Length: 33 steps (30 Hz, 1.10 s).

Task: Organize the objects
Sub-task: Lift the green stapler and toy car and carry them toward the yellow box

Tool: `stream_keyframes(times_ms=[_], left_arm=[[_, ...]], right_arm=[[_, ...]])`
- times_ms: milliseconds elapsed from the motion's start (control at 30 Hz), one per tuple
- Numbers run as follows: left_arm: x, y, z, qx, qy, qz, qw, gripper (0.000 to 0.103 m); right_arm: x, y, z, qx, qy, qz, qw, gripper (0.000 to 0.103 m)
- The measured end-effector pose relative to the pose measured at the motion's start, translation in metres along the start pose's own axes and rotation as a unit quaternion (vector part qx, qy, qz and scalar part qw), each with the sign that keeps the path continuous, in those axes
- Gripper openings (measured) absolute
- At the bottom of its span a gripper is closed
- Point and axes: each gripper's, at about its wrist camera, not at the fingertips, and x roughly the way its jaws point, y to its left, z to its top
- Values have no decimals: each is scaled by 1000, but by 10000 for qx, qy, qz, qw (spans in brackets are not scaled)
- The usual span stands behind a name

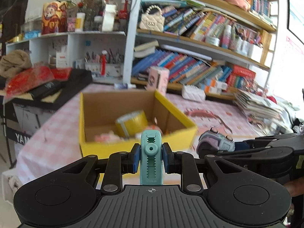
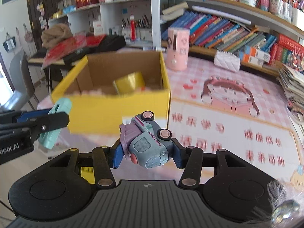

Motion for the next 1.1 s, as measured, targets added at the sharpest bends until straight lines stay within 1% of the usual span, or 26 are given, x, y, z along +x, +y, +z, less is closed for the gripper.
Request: stream_keyframes(times_ms=[133,233,367,467,733,900,1100], left_arm=[[20,5,21,20,-146,180,9997,23],[40,6,33,93,-183,306,9993,23],[68,6,42,95,-104,453,9989,23],[90,7,44,111,68,576,9983,23],[134,10,36,252,678,934,9930,23],[152,6,31,413,985,1070,9885,23],[167,4,24,550,1311,1150,9831,23]], right_arm=[[13,-3,35,-110,-373,97,9992,48],[26,-5,58,-229,-565,172,9980,48],[47,-11,81,-357,-675,280,9967,48],[61,-16,92,-444,-691,348,9960,48],[102,-25,111,-527,-514,542,9958,48],[123,-22,111,-764,-341,658,9943,48],[150,-18,103,-989,26,765,9922,48]])
